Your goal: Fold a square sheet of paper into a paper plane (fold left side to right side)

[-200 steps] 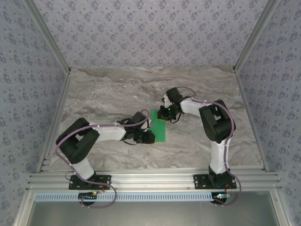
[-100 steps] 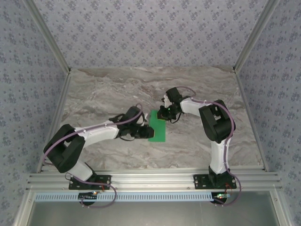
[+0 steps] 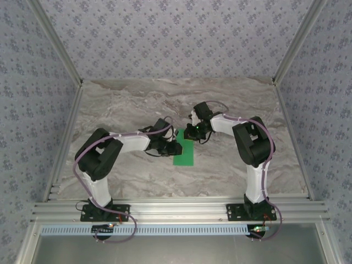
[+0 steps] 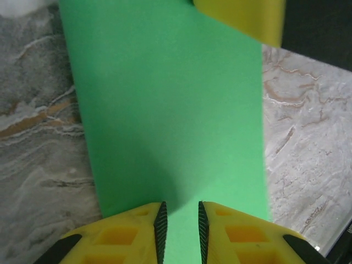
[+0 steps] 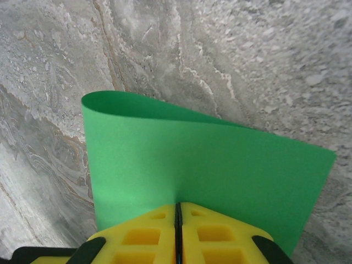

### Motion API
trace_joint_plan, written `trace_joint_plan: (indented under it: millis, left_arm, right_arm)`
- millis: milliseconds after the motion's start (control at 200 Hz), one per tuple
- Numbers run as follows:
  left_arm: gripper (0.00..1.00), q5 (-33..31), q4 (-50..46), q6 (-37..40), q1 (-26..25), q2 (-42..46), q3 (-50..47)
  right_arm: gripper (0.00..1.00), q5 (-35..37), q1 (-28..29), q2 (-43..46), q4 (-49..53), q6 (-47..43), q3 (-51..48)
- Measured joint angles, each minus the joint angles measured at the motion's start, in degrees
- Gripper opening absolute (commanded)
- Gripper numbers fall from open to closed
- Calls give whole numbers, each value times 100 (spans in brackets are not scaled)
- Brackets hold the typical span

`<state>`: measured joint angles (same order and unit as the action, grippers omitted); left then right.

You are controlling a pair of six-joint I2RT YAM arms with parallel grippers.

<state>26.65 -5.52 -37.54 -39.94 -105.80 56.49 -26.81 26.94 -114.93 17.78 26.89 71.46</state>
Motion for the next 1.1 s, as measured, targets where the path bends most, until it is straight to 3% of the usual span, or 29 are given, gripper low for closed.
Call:
trace_joint_plan:
  millis: [180,320,405,490,675,839,1104]
  left_arm:
    - [25,-50,26,-2,-68,-7,9]
    - [25,-79,59,-68,-85,-7,-4]
    - [24,-96,138,-140,-94,-7,-48]
    - [25,-94,186,-201,-94,-7,-66]
    - [24,-94,219,-262,-96,-7,-74]
    - [25,-94,216,-262,-96,-7,-74]
    - [25,-94,173,-258,-96,-2,-50]
  right_arm:
    - [18,2,4,15,2,-57,7]
    - [37,192,4,328,85,-166,7]
    - [42,393,0,841,170,-278,4]
    - [39,501,-4,1460,184,-308,-70]
    - [22,514,284,2498,-59,-184,-1200]
    - [19,407,802,2291,-166,111,-2114]
    - [15,490,883,1738,-168,313,-2177]
